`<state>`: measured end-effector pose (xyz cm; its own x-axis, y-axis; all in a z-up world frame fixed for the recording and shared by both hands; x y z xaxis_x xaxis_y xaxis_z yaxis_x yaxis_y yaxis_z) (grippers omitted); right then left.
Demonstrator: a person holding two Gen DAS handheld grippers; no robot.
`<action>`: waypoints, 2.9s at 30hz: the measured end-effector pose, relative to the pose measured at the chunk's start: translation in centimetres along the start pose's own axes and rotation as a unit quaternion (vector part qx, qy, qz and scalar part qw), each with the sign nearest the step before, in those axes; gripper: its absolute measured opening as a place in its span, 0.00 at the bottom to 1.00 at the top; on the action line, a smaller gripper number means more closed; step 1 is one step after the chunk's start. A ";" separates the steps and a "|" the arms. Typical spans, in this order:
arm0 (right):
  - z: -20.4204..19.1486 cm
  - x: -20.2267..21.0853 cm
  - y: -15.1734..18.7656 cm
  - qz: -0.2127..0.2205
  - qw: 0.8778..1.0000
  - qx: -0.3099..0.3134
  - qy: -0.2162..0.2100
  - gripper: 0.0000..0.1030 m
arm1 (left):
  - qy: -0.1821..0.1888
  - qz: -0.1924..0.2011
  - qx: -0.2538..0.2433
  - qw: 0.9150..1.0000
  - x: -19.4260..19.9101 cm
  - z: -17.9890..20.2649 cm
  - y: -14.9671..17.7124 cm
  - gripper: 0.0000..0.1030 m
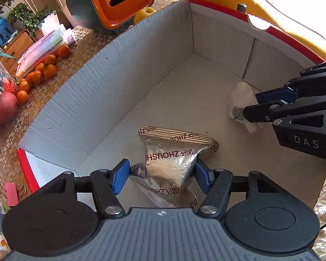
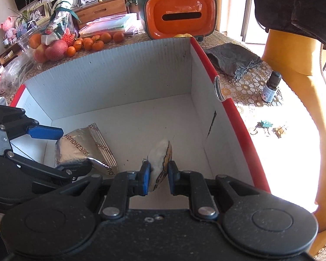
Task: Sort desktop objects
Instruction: 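Carry the foil bag and tooth plush with both tools over the red box, then open both grippers to drop the foil bag and plush into the box, then withdraw both tools from the box back toward the cluttered table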
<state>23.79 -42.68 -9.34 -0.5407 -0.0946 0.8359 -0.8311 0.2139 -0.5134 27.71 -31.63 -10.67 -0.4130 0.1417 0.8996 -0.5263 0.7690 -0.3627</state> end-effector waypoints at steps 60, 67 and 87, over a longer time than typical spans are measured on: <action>-3.4 12.8 2.3 0.104 0.990 -0.020 -0.094 0.99 | -0.017 0.157 0.107 0.982 12.7 -1.3 7.0 1.00; -5.1 14.9 3.8 0.118 0.987 -0.016 -0.109 0.99 | -0.013 0.186 0.149 0.971 15.1 -2.1 10.0 1.00; -13.9 16.6 8.2 0.131 0.981 0.027 -0.139 0.99 | -0.069 0.215 0.228 0.947 19.8 -5.4 21.8 1.00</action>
<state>9.76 -28.98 3.05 -0.7451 -0.3060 0.5926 -0.6604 0.2145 -0.7196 12.10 -8.71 0.53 -0.7389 0.2728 0.6162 -0.5406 0.3059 -0.7837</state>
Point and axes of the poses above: each gripper's, at about its wrist camera, not at the fingertips, and x roughly against the way its jaws point, z to its right, y to its underside, the point moved 4 cm from there along -x, roughly the way its jaws point, and after that the axes turned 11 degrees about -x, right-handed, at the moved point
